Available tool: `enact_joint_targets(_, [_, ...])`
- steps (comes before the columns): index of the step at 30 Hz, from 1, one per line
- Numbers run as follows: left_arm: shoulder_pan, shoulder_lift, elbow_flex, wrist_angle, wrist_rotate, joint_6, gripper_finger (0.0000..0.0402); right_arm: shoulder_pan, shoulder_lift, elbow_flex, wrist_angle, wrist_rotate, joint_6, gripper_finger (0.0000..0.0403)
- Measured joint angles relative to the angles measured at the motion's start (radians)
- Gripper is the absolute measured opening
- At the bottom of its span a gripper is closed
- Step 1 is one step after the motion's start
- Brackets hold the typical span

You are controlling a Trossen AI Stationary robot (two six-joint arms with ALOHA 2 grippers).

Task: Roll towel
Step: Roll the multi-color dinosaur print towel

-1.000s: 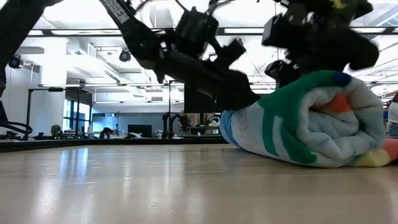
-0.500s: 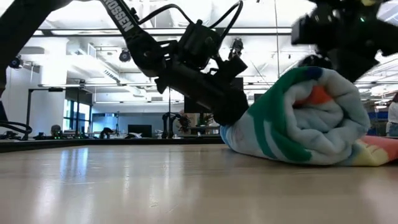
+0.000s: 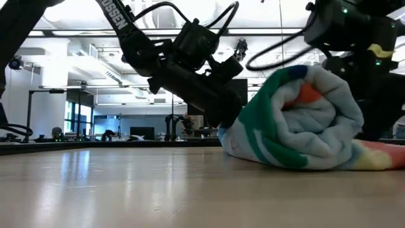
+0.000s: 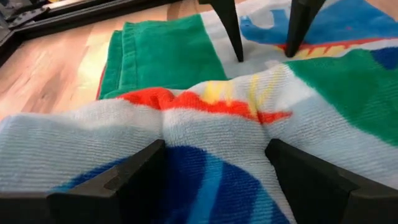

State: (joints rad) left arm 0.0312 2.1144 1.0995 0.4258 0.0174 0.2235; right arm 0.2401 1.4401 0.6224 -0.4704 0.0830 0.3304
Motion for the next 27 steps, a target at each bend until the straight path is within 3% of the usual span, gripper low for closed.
enact_joint_targets(5, [-0.028, -0.057, -0.035, -0.069, -0.001, 0.003, 0.0276, 0.000, 0.102, 0.026, 0.203, -0.005, -0.052, 0.0224])
enact_joint_targets(10, [-0.057, -0.144, -0.092, -0.203, -0.042, -0.027, 0.0276, 0.000, 0.172, 0.106, 0.234, 0.002, -0.080, 0.0224])
enact_joint_targets(16, [-0.077, -0.288, -0.247, -0.246, -0.090, -0.107, 0.0276, 0.000, 0.222, 0.172, 0.307, 0.022, -0.107, 0.0224])
enact_joint_targets(21, [-0.081, -0.390, -0.357, -0.252, -0.108, -0.152, 0.0276, 0.012, 0.225, 0.184, 0.258, 0.027, -0.073, 0.0224])
enact_joint_targets(27, [-0.081, -0.396, -0.389, -0.180, -0.110, -0.154, 0.0276, 0.039, 0.133, 0.183, 0.220, 0.022, -0.087, 0.0224])
